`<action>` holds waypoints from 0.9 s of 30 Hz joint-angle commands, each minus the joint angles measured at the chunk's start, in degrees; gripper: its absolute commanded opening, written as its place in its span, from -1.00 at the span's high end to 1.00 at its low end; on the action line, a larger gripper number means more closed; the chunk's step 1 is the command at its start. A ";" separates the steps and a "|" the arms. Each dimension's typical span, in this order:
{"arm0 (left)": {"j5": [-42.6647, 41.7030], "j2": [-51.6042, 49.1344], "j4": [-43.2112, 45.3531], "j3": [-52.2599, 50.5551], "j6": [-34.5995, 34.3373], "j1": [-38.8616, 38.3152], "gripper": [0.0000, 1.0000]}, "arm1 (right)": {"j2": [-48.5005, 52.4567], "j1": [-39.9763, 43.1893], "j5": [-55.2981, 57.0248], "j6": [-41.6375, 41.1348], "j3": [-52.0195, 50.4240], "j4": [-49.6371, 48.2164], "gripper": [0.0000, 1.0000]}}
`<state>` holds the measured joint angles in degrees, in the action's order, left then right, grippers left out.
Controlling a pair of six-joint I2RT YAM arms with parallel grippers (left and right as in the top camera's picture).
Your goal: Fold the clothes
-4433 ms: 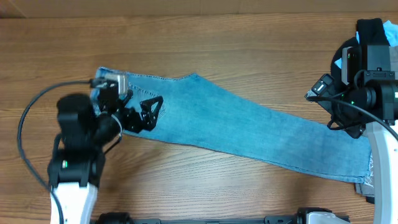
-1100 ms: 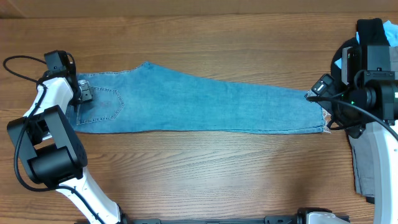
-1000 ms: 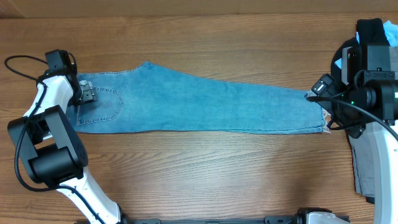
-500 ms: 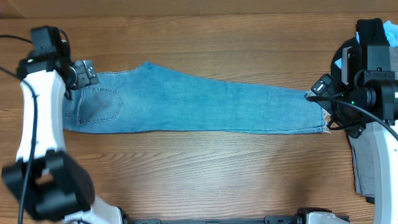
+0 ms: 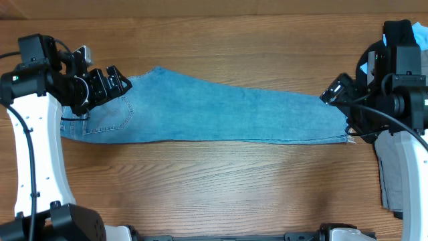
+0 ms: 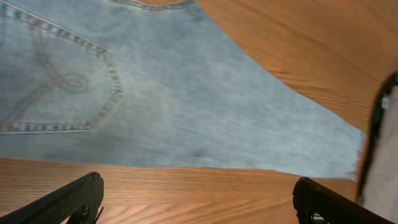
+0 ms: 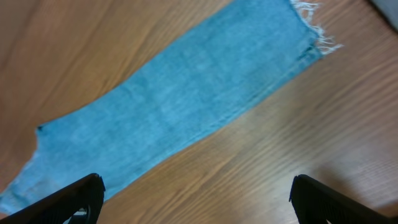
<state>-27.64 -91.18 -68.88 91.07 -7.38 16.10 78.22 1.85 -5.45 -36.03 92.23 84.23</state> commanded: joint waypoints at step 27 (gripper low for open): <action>-2.38 34.07 -9.92 -19.30 -1.70 -0.11 -1.00 | 9.94 0.17 32.46 1.75 -3.37 -7.74 -1.00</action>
<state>-29.58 -56.49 -79.90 75.96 -8.69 16.10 85.32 1.85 21.58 -34.30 89.56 77.41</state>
